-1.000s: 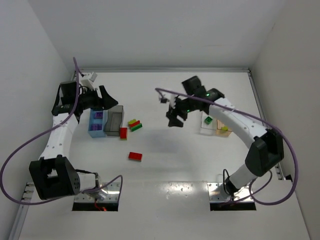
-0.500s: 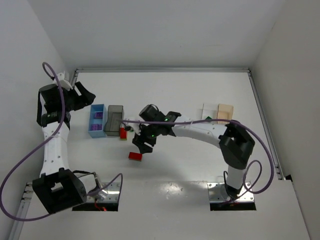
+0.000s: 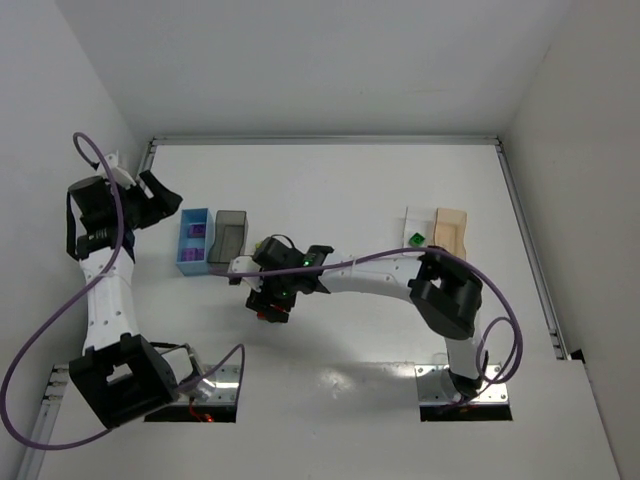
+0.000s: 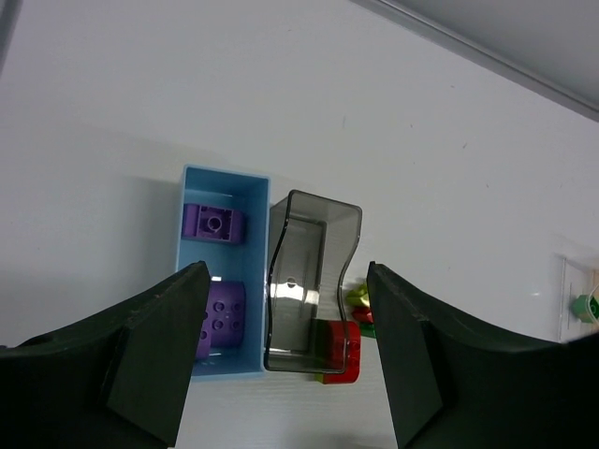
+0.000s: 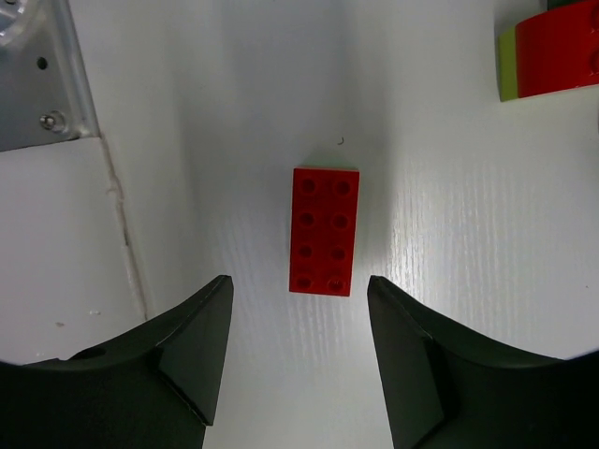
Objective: Sort the legos into containers by color
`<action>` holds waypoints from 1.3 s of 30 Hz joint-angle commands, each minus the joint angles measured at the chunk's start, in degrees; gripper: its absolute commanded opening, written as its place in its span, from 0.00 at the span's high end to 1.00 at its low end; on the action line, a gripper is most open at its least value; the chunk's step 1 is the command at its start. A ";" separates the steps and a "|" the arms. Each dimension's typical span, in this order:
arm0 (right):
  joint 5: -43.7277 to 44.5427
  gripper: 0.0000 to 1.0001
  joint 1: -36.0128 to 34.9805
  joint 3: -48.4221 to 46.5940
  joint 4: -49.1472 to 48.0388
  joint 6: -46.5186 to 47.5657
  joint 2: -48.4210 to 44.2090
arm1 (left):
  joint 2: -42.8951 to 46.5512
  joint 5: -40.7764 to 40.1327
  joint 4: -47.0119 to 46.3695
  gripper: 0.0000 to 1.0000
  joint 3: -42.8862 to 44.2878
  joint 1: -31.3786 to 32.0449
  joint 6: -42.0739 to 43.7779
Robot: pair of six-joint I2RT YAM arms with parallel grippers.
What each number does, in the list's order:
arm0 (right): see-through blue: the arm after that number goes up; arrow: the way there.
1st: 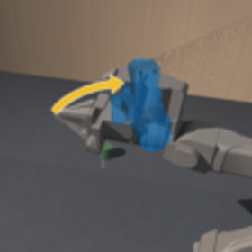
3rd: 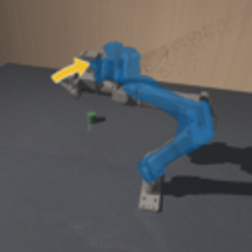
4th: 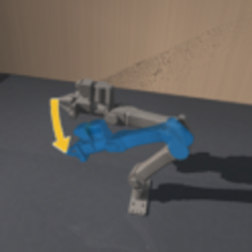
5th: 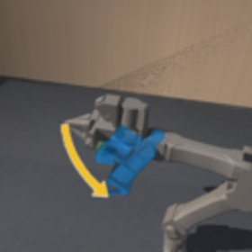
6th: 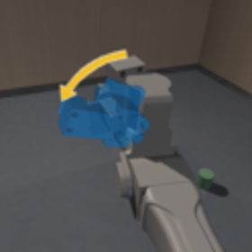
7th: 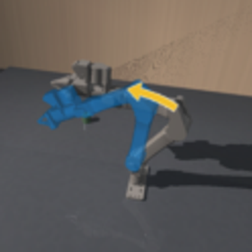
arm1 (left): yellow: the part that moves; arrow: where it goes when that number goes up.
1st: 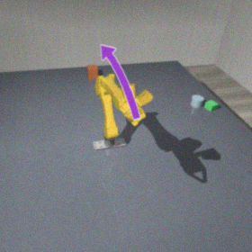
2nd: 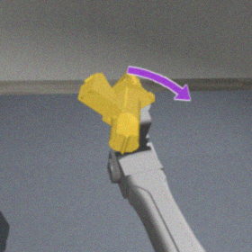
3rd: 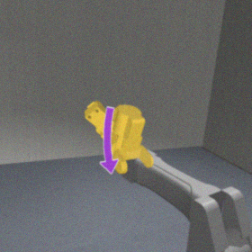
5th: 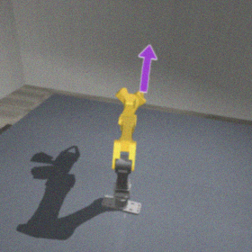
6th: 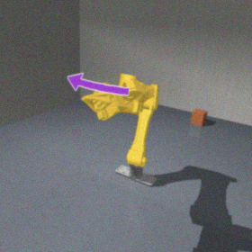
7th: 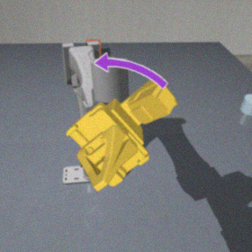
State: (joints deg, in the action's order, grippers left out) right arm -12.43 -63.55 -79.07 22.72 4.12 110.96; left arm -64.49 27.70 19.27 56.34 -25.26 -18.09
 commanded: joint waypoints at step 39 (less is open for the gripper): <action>3.45 0.58 -0.96 -3.81 -2.59 0.27 9.72 | -3.45 5.52 -0.90 0.26 -2.28 -4.28 1.83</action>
State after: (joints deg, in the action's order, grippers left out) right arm -10.37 -64.01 -82.59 22.35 4.10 120.36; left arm -67.61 32.23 19.40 54.85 -28.86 -16.78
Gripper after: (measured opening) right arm 0.431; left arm 0.743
